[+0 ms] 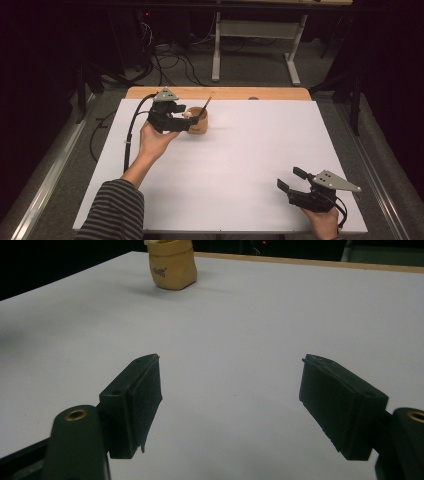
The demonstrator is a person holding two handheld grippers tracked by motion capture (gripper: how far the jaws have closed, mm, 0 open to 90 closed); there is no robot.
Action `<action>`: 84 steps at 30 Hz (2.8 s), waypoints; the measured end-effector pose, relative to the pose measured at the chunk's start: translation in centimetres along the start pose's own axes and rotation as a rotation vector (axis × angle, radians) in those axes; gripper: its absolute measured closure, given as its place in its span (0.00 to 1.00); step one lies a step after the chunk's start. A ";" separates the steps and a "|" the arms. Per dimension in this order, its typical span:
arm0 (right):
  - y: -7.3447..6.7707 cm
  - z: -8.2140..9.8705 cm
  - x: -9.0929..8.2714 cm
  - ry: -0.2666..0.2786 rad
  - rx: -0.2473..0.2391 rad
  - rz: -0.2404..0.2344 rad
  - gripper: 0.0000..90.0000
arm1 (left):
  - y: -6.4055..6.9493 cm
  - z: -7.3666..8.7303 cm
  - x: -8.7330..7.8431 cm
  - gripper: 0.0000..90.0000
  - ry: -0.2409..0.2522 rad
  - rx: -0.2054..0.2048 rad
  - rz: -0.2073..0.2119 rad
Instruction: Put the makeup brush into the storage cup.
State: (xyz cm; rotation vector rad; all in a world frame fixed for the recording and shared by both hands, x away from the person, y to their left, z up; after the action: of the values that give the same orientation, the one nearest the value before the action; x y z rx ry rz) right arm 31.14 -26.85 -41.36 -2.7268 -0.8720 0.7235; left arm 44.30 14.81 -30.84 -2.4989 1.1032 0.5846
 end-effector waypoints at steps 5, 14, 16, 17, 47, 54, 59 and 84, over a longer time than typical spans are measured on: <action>0.3 0.0 0.0 0.004 0.017 0.005 0.29 | 0.2 0.4 -1.3 0.36 0.014 -0.002 -0.008; 0.2 0.0 0.1 0.004 0.021 0.005 0.29 | 0.6 1.2 -3.4 0.36 0.031 -0.014 -0.022; 0.2 0.0 0.0 0.003 0.027 0.007 0.29 | 0.7 1.3 -3.9 0.36 0.038 -0.017 -0.025; 0.2 0.0 0.0 0.003 0.028 0.006 0.29 | 0.7 1.4 -4.1 0.36 0.043 -0.020 -0.028; -0.1 0.0 0.2 -0.005 0.017 -0.006 0.30 | 1.6 3.4 -7.7 0.35 0.095 -0.063 -0.056; 0.1 0.0 0.3 -0.007 0.013 0.000 0.30 | 1.8 4.0 -8.3 0.35 0.097 -0.068 -0.062; 0.7 -0.2 0.1 0.005 0.031 0.013 0.30 | 2.1 4.8 -8.3 0.35 0.101 -0.073 -0.066; 0.5 -0.1 0.0 0.003 0.015 0.016 0.30 | 3.7 7.6 -9.5 0.35 0.156 -0.101 -0.067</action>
State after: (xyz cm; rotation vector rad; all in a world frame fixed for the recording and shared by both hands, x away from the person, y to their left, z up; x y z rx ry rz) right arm 31.50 -27.25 -41.43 -2.7239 -0.8420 0.7256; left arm 33.92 21.85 -33.14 -2.6961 1.0634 0.4426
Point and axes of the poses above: each handheld gripper's, and its own axes: x roughly forward along the jaws, z roughly out of its underside, y roughly to its right, the point moved 2 cm from there along x, roughly forward along the jaws, and after that the axes turned 14 degrees about x, right-handed, at the moved point
